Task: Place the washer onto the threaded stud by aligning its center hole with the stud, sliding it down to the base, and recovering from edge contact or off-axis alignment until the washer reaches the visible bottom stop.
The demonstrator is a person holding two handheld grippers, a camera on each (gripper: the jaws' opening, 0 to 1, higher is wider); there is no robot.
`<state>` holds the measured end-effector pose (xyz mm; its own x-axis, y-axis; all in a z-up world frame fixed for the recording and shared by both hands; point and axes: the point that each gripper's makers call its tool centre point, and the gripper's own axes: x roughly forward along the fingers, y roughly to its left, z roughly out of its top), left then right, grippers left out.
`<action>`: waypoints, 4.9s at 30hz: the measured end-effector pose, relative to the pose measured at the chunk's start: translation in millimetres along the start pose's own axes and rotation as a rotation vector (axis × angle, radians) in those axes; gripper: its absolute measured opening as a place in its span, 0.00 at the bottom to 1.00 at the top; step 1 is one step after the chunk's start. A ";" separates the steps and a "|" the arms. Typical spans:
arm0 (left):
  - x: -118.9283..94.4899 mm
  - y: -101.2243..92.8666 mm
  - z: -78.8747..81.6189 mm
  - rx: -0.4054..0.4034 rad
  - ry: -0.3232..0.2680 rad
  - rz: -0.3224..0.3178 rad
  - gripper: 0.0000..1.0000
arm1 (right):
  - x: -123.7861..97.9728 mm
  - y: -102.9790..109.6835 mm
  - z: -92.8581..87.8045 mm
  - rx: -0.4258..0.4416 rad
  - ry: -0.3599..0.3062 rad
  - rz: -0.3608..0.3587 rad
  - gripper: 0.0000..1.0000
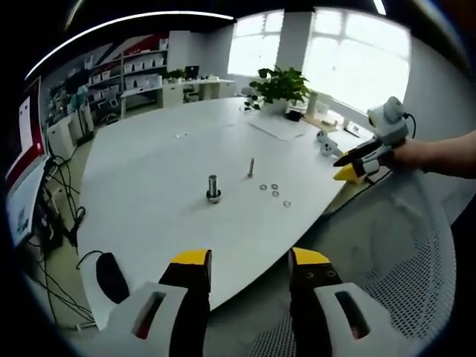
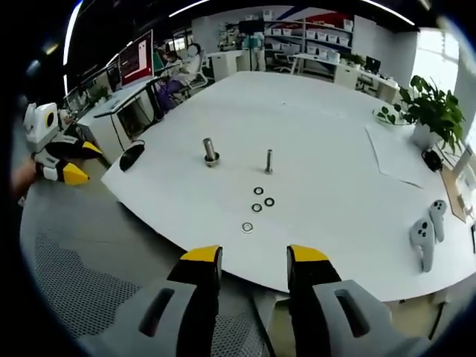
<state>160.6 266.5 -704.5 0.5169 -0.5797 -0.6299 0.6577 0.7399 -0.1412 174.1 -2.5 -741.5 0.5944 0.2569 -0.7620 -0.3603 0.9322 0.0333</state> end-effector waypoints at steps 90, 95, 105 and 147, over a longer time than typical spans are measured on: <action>3.0 1.9 -10.8 0.004 0.046 0.012 0.41 | 142.3 15.1 -31.4 -0.448 0.461 0.172 0.20; 3.5 1.6 -10.6 0.006 0.046 0.009 0.41 | 143.8 16.2 -31.0 -0.491 0.519 0.177 0.20; 3.9 1.2 -12.1 0.003 0.053 0.003 0.41 | 145.2 11.7 -31.8 -0.691 0.698 0.234 0.17; 3.6 0.1 -12.1 0.014 0.053 -0.001 0.39 | 135.3 -5.1 -11.9 -0.444 0.458 0.129 0.14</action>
<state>155.9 268.6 -716.0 0.4867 -0.5610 -0.6697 0.6660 0.7343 -0.1311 247.8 24.5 -852.4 0.1946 0.1338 -0.9717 -0.7297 0.6818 -0.0522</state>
